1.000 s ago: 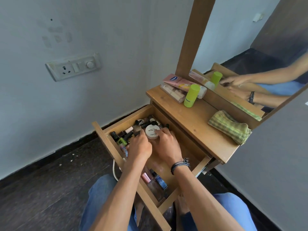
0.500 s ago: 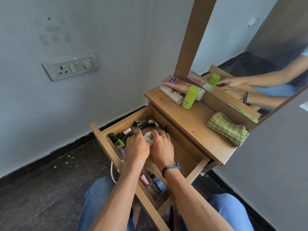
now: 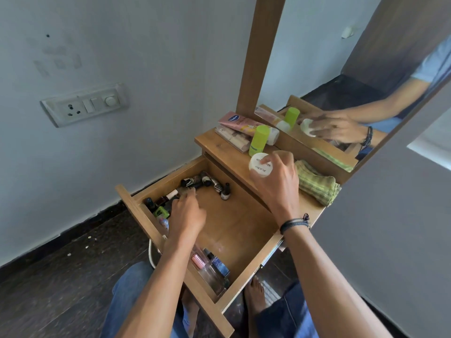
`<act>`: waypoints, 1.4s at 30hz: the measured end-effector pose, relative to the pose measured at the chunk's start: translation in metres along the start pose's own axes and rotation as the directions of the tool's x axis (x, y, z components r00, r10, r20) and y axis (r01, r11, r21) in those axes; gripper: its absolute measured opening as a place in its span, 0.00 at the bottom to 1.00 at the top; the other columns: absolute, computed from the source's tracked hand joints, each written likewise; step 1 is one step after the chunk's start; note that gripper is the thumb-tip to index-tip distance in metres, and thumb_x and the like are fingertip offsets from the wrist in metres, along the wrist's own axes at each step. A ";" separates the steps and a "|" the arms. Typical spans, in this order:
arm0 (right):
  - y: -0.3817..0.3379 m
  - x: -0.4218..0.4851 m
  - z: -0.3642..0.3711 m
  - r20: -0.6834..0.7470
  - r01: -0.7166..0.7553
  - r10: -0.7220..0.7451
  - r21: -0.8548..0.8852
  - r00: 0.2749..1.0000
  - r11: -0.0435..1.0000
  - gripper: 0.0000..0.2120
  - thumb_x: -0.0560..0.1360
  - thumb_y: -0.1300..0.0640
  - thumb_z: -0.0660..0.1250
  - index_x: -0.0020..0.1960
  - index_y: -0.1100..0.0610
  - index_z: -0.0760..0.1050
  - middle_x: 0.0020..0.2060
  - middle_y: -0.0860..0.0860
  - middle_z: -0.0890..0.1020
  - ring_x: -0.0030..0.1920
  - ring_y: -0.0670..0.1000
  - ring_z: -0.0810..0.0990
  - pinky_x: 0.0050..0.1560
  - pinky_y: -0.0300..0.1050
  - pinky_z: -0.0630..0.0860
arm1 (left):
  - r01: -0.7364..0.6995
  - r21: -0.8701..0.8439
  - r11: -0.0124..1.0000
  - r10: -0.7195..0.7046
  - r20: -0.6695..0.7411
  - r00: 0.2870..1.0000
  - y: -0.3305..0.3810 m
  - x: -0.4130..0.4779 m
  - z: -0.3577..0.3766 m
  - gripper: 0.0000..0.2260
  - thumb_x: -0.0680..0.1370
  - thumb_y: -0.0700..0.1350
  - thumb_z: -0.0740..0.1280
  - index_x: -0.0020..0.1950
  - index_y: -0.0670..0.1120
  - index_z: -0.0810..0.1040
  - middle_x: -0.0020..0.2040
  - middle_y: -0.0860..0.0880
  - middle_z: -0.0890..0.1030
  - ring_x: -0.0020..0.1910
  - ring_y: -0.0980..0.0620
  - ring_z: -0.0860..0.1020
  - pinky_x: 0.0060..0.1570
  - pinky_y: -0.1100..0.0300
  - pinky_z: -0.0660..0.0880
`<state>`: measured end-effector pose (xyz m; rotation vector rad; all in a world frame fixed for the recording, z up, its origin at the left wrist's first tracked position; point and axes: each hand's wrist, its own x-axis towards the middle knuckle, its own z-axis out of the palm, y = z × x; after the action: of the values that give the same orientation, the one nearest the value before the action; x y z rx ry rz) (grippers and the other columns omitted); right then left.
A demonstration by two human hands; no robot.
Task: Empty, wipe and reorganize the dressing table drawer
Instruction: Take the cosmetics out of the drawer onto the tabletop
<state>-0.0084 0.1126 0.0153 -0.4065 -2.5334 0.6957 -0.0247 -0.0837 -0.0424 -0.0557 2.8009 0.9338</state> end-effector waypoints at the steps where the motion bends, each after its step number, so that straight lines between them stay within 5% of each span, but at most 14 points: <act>1: 0.006 0.007 0.001 0.006 -0.003 0.003 -0.041 1.000 0.999 0.13 0.74 0.52 0.72 0.55 0.57 0.78 0.60 0.53 0.73 0.54 0.59 0.75 0.50 0.46 0.70 | 0.004 0.003 1.000 -0.004 0.006 1.000 0.000 0.000 0.000 0.28 0.81 0.34 0.58 0.81 0.44 0.60 0.77 0.44 0.68 0.75 0.42 0.63 0.69 0.48 0.69; 10: 0.022 0.033 0.006 -0.004 -0.049 0.049 -0.218 0.999 0.975 0.11 0.74 0.62 0.66 0.54 0.63 0.81 0.56 0.58 0.73 0.46 0.65 0.78 0.44 0.57 0.79 | 0.008 0.044 0.999 -0.008 0.003 1.000 -0.003 0.005 0.005 0.26 0.82 0.40 0.60 0.80 0.48 0.61 0.76 0.47 0.69 0.75 0.43 0.64 0.62 0.45 0.74; 14: 0.027 0.036 0.011 0.004 -0.102 0.105 -0.206 0.994 0.973 0.17 0.75 0.67 0.60 0.60 0.61 0.80 0.55 0.58 0.70 0.44 0.65 0.77 0.43 0.55 0.76 | 0.003 0.046 0.999 -0.003 0.004 1.000 -0.004 0.007 0.007 0.26 0.82 0.41 0.62 0.80 0.48 0.62 0.76 0.47 0.69 0.75 0.43 0.65 0.63 0.45 0.73; 21: 0.028 0.045 0.017 -0.048 -0.160 0.155 -0.112 0.987 0.981 0.17 0.80 0.63 0.59 0.67 0.58 0.74 0.58 0.59 0.71 0.48 0.67 0.78 0.47 0.56 0.73 | -0.005 0.046 0.999 0.005 0.002 1.000 -0.005 0.008 0.008 0.26 0.82 0.42 0.63 0.80 0.48 0.62 0.76 0.48 0.69 0.75 0.44 0.65 0.63 0.47 0.73; 27: 0.034 0.042 0.021 -0.083 -0.150 0.146 -0.050 0.986 0.987 0.15 0.79 0.63 0.60 0.65 0.58 0.72 0.60 0.59 0.75 0.54 0.64 0.77 0.50 0.53 0.69 | -0.006 0.057 0.998 0.006 0.006 1.000 -0.004 0.008 0.011 0.26 0.82 0.43 0.63 0.80 0.49 0.62 0.76 0.48 0.69 0.74 0.44 0.66 0.62 0.46 0.74; 42: 0.033 0.045 0.023 -0.076 -0.135 0.132 -0.039 0.988 0.990 0.11 0.78 0.63 0.62 0.58 0.58 0.77 0.59 0.56 0.76 0.50 0.62 0.78 0.46 0.48 0.68 | -0.019 0.078 0.997 0.017 0.019 1.000 -0.008 0.012 0.013 0.26 0.82 0.45 0.64 0.80 0.50 0.63 0.74 0.49 0.71 0.73 0.44 0.67 0.60 0.46 0.75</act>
<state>-0.0536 0.1482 -0.0032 -0.6104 -2.4729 0.6618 -0.0338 -0.0825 -0.0599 -0.0108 2.8225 0.8239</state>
